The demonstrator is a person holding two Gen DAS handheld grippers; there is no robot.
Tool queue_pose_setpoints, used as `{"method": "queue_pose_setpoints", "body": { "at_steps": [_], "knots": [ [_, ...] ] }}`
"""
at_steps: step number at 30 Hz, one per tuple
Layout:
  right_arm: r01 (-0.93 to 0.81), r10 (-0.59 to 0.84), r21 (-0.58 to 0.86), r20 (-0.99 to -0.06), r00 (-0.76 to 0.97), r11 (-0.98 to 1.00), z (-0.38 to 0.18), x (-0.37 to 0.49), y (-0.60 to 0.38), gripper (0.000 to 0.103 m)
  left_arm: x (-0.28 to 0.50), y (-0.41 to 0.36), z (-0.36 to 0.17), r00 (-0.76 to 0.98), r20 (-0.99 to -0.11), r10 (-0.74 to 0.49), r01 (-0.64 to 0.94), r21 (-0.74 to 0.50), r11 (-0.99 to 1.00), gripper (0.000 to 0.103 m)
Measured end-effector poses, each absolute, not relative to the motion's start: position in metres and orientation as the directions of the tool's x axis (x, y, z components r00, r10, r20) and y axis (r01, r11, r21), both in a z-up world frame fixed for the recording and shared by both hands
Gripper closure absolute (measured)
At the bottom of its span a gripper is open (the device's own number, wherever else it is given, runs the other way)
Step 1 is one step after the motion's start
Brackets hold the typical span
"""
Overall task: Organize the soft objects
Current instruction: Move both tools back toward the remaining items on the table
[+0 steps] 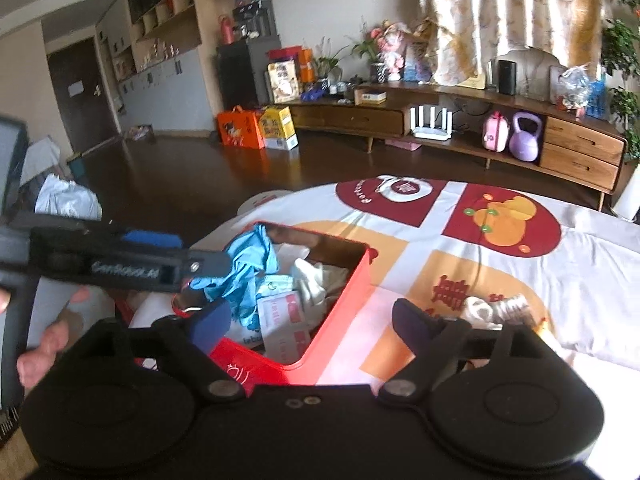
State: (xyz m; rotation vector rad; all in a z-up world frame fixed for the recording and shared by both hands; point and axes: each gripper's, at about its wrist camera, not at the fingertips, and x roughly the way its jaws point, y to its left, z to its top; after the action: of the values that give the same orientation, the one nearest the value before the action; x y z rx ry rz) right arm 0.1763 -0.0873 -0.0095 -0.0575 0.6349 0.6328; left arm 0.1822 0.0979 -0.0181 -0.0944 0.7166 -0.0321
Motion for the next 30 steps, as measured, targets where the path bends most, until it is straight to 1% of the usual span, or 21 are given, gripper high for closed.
{"method": "queue_pose_setpoints", "body": {
  "at_steps": [2,3,4,7,8,10,14,16,20,30],
  "knots": [
    [-0.558,0.535,0.148,-0.559,0.634,0.817,-0.006,0.173,-0.096,0.012,0.175,0.090,-0.014,0.761,-0.645,-0.068,0.008,-0.096,0.995,0.033],
    [-0.555,0.537,0.154,-0.553,0.637,0.817,-0.005,0.171,-0.101,0.011,0.171,0.086,-0.013,0.766,-0.639,-0.073,0.012,-0.099,0.995,0.031],
    [-0.553,0.539,0.158,-0.547,0.641,0.818,-0.003,0.168,-0.105,0.009,0.168,0.082,-0.012,0.769,-0.634,-0.079,0.018,-0.103,0.995,0.026],
    [-0.554,0.544,0.158,-0.524,0.655,0.818,0.000,0.159,-0.118,0.004,0.157,0.068,-0.008,0.784,-0.615,-0.091,0.038,-0.100,0.994,0.020],
    [-0.553,0.543,0.152,-0.516,0.662,0.819,0.001,0.155,-0.122,0.002,0.154,0.064,-0.009,0.784,-0.613,-0.096,0.043,-0.101,0.994,0.020],
    [-0.554,0.544,0.150,-0.507,0.668,0.819,0.001,0.148,-0.131,0.000,0.150,0.055,-0.011,0.782,-0.614,-0.109,0.055,-0.107,0.993,0.020],
    [-0.544,0.536,0.146,-0.500,0.680,0.826,0.000,0.138,-0.149,0.000,0.144,0.041,-0.016,0.777,-0.616,-0.129,0.073,-0.116,0.991,0.020],
    [-0.538,0.535,0.152,-0.496,0.684,0.829,-0.001,0.135,-0.158,0.000,0.141,0.033,-0.017,0.778,-0.611,-0.143,0.085,-0.122,0.989,0.018],
    [-0.528,0.523,0.149,-0.504,0.687,0.836,-0.006,0.132,-0.175,0.000,0.136,0.018,-0.020,0.787,-0.600,-0.143,0.096,-0.109,0.989,0.018],
    [-0.438,0.440,0.138,-0.530,0.725,0.888,-0.018,0.145,-0.219,0.000,0.151,-0.013,-0.038,0.776,-0.606,-0.175,0.123,-0.126,0.984,0.018]
  ]
}}
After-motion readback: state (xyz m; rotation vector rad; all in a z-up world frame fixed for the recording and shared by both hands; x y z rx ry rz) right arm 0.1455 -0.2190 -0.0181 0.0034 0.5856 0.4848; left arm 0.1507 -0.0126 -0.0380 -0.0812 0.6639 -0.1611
